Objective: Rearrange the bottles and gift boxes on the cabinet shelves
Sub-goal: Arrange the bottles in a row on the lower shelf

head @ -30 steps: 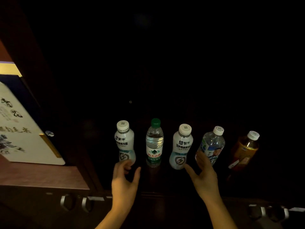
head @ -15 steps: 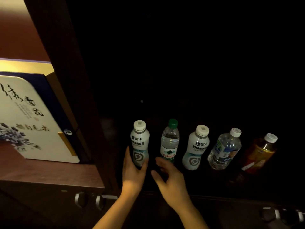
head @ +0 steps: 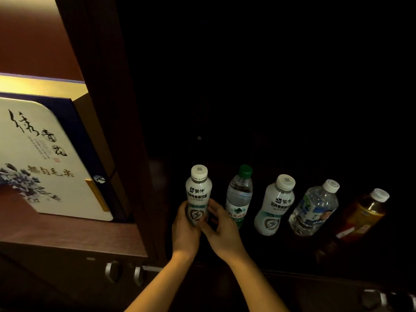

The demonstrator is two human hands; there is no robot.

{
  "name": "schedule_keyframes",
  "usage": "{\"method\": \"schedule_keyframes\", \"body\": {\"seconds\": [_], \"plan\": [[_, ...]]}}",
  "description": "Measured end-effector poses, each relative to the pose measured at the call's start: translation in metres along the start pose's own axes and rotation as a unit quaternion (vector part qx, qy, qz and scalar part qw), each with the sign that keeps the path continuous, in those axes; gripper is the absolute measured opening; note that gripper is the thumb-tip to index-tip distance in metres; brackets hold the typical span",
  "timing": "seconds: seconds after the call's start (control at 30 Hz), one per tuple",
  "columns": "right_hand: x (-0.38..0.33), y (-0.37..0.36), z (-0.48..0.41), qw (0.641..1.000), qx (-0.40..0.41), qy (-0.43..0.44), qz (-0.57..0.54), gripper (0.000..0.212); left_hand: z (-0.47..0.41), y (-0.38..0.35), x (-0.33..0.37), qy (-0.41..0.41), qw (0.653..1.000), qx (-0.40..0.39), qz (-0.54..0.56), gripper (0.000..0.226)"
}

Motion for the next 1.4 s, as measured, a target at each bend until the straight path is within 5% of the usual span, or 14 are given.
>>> {"method": "schedule_keyframes", "body": {"seconds": [0.43, 0.67, 0.83, 1.0, 1.4], "plan": [[0.005, 0.014, 0.011, 1.0, 0.005, -0.022, 0.003, 0.057, 0.001, -0.005, -0.002, -0.021, 1.0, 0.008, -0.009, 0.066], [0.013, 0.047, 0.045, 0.982, 0.168, 0.032, 0.078, 0.016, 0.004, -0.01, 0.005, -0.036, 0.999, -0.021, 0.018, 0.083], [0.021, 0.057, 0.057, 0.967, 0.218, 0.005, 0.129, 0.036, 0.005, -0.01, 0.004, -0.051, 0.998, -0.034, 0.033, 0.077], [0.024, 0.059, 0.044, 0.987, 0.137, -0.029, 0.078, 0.077, 0.003, -0.007, -0.002, -0.042, 0.997, -0.054, 0.039, 0.075], [0.03, 0.06, 0.018, 0.989, 0.135, 0.046, 0.049, 0.058, -0.004, -0.012, -0.004, -0.053, 0.996, -0.067, 0.024, 0.052]]}}
Point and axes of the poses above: each hand's wrist, its own z-axis away from the middle knuckle, its own y-axis out of the back of the hand, x = y × z, the point moved 1 cm from there along -z, towards the middle knuckle, and after that the axes turned 11 degrees about y, right-handed, at the moved point
